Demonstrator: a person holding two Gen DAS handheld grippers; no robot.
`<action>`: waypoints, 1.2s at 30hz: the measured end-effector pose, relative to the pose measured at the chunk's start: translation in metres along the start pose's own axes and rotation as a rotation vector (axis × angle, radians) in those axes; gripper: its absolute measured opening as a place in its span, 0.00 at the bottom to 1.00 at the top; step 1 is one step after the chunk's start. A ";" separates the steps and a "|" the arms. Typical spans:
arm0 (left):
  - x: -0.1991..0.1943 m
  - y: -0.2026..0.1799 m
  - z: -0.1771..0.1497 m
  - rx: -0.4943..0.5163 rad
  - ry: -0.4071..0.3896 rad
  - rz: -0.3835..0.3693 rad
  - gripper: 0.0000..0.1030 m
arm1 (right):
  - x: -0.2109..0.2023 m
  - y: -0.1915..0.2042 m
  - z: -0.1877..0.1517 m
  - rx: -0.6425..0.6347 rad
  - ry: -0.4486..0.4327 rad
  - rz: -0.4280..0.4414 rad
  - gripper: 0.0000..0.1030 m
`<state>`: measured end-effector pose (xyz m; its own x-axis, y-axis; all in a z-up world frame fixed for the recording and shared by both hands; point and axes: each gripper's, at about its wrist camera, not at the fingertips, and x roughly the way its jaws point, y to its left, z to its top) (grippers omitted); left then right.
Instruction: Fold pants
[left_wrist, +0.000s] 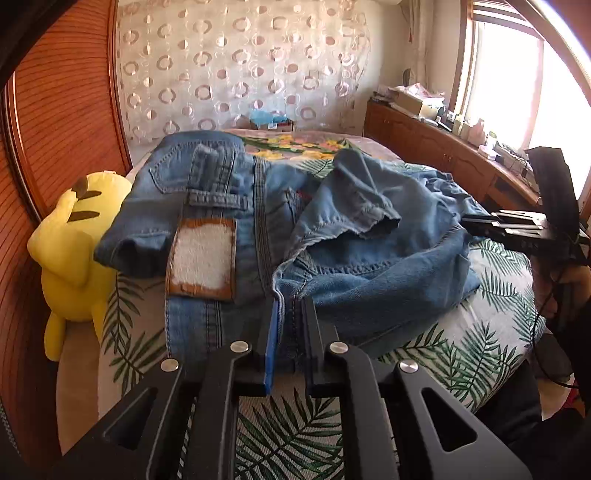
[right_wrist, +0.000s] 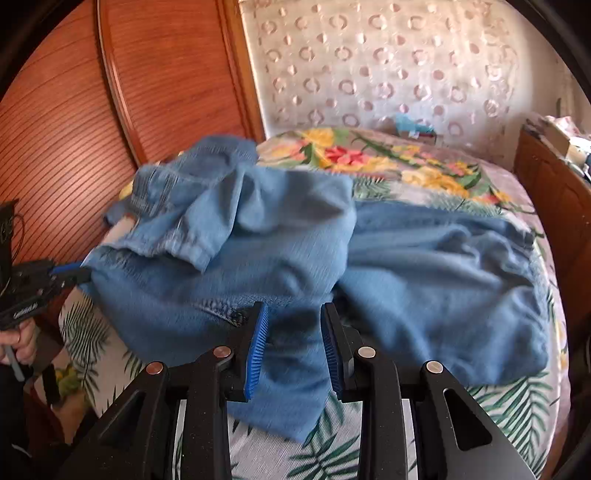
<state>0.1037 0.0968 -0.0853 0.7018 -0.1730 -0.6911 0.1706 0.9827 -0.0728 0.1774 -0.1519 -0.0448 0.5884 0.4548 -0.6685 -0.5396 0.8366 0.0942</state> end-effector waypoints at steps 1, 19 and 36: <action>0.000 0.000 0.000 -0.001 0.001 0.000 0.12 | 0.001 -0.001 -0.003 -0.004 0.014 0.003 0.29; -0.018 0.001 0.008 0.017 -0.038 0.017 0.41 | 0.010 -0.002 -0.034 0.048 0.047 -0.004 0.29; 0.044 -0.062 0.053 0.146 0.000 -0.065 0.51 | -0.003 0.016 -0.057 0.084 -0.047 -0.098 0.45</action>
<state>0.1604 0.0248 -0.0733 0.6859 -0.2359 -0.6884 0.3142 0.9493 -0.0122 0.1327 -0.1569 -0.0835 0.6646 0.3819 -0.6422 -0.4271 0.8994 0.0928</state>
